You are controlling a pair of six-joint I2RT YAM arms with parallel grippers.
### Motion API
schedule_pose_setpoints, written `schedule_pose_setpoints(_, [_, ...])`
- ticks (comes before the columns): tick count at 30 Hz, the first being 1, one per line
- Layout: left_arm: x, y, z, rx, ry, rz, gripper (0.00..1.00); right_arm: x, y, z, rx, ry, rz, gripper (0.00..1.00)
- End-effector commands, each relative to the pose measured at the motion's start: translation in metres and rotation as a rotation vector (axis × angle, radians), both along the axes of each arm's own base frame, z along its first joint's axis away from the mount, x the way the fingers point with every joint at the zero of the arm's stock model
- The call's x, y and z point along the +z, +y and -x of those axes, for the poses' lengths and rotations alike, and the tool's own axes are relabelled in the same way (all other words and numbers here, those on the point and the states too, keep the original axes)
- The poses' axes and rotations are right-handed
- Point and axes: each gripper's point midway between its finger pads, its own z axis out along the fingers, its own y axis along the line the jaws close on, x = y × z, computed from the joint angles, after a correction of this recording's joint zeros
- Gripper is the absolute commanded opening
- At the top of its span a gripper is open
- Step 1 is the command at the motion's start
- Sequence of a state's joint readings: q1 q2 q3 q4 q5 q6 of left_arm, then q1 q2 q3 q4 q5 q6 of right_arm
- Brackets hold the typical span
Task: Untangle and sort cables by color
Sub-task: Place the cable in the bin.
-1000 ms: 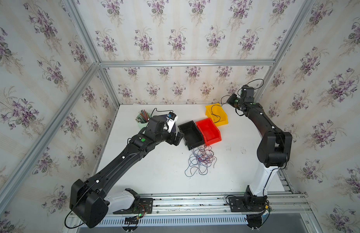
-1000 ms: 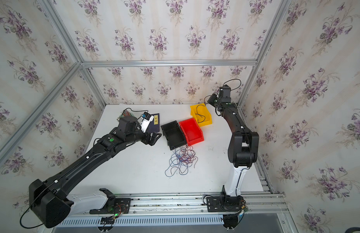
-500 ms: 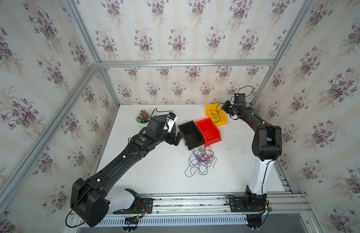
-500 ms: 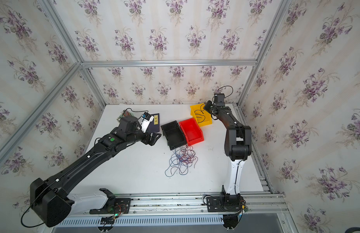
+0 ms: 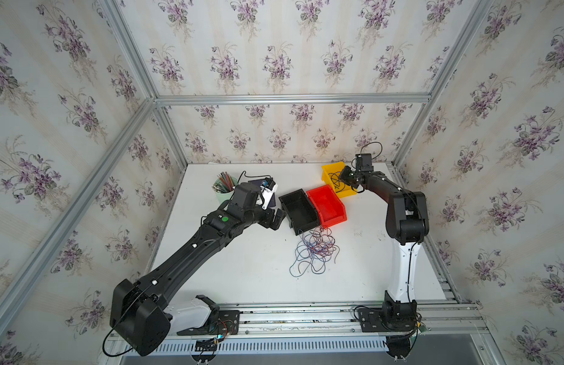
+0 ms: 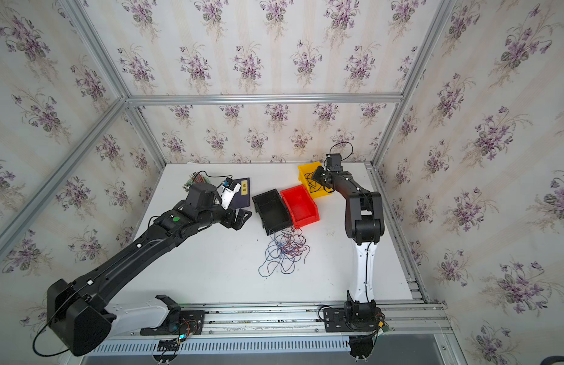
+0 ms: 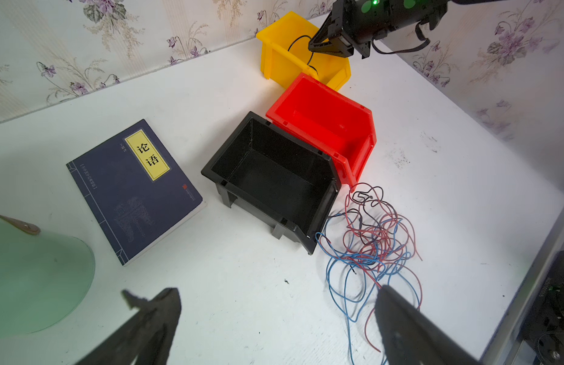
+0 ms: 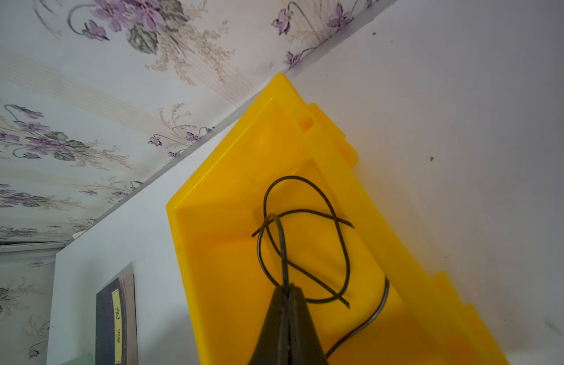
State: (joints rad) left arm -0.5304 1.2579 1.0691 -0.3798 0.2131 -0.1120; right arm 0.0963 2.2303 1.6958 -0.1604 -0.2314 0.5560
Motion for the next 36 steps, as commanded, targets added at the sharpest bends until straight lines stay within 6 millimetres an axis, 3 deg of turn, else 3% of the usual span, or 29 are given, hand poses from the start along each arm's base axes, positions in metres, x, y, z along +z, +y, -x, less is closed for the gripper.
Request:
schedule_pose_setpoints(1, [0.0,0.002,0.0,0.001,-0.006,-0.009,0.99,-0.003,0.002,0.0,0.012,0.004,0.014,0.0])
schedule_pose_setpoints(8, [-0.002,0.001,-0.001,-0.001,-0.007,-0.001,0.99,0.0,0.005,0.007,0.03,0.015,0.041,0.22])
schedule_pose_setpoints(14, [0.0,0.0,-0.001,0.006,-0.012,0.022,0.99,0.011,0.003,0.013,0.034,0.007,0.058,0.34])
schedule_pose_setpoints(22, [0.006,0.0,0.001,0.012,-0.024,0.048,1.0,0.03,0.001,0.017,0.039,-0.02,0.079,0.44])
schedule_pose_setpoints(25, [0.007,0.0,0.001,0.017,-0.022,0.056,1.0,0.033,0.002,0.009,0.051,-0.022,0.079,0.45])
schedule_pose_setpoints(29, [0.005,-0.001,0.003,0.015,-0.006,0.064,1.0,0.039,0.018,-0.003,0.1,-0.035,-0.008,0.47])
schedule_pose_setpoints(32, [0.006,-0.001,0.005,0.016,0.005,0.065,1.0,0.035,0.025,-0.007,0.117,-0.018,-0.081,0.51])
schedule_pose_setpoints(36, [0.006,0.002,0.008,0.02,0.006,0.063,1.0,0.023,0.019,-0.005,0.086,0.026,-0.091,0.61])
